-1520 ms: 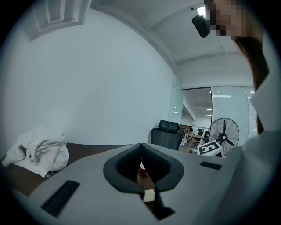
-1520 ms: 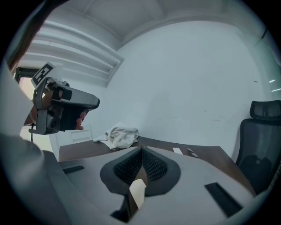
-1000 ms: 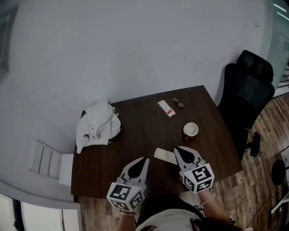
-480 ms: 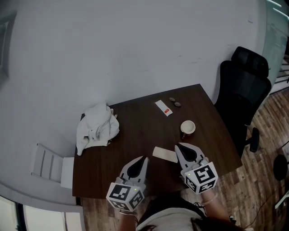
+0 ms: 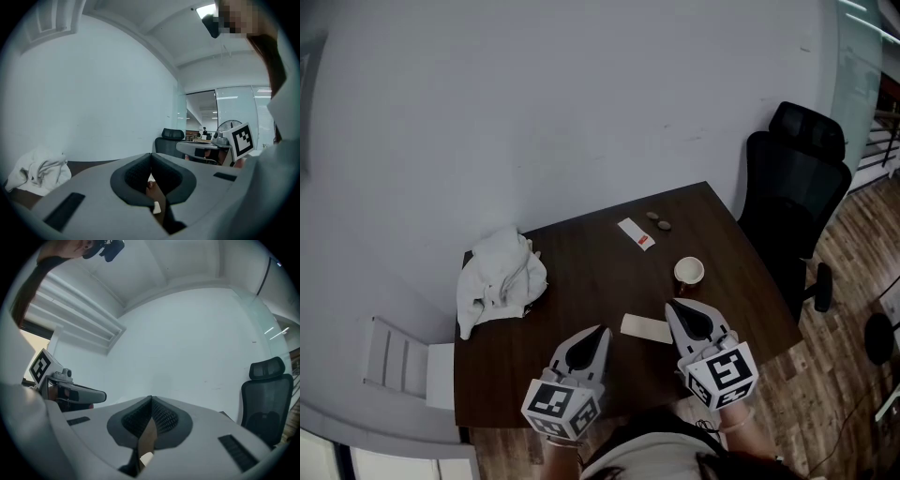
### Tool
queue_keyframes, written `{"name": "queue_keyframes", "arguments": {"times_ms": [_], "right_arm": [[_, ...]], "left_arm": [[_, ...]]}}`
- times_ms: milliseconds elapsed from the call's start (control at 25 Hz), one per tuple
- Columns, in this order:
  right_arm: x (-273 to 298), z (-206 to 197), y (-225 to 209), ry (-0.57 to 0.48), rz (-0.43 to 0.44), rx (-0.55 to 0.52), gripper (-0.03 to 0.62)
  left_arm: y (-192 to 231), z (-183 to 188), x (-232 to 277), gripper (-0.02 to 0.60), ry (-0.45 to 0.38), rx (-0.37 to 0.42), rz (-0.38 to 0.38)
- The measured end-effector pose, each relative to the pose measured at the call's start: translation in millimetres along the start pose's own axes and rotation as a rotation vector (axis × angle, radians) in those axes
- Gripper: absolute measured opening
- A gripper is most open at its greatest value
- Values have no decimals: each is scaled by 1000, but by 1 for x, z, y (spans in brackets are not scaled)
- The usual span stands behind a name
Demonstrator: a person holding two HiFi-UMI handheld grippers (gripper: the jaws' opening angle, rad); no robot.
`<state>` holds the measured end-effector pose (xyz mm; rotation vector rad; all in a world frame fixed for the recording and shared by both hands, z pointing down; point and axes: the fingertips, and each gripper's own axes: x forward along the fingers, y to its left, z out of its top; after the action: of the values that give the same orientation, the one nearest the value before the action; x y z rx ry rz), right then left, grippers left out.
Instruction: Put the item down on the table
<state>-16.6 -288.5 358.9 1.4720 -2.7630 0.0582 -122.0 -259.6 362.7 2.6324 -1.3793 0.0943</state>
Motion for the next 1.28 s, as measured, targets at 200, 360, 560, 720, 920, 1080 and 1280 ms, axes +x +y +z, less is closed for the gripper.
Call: {"name": "queue_keyframes", "arguments": {"times_ms": [200,360,560,720,920,1080,1280], "right_arm": [[3,2,12,14,-22,-19,6],[9,-1,20,28,-30,-27,6],[12,-5,26,41,-46,-17,6],[13,-9,28,58,-59,-13,6],[16,-9,26,61,-56,-3,6],[18,-9,25,53,-39,21,6],[20,-10,18,58,-54,-3,6]], "left_arm": [[6,2,-6,18,-1,0,-33],[17,-1,-9,18,-1,-13,-41],[24,1,-11,18,-4,-21,-54],[26,-3,-10,18,0,-35,-65],[28,-5,-7,18,-2,-46,-75],[26,-7,-3,18,0,-53,-81],[26,-10,2,18,3,-57,-80]]}}
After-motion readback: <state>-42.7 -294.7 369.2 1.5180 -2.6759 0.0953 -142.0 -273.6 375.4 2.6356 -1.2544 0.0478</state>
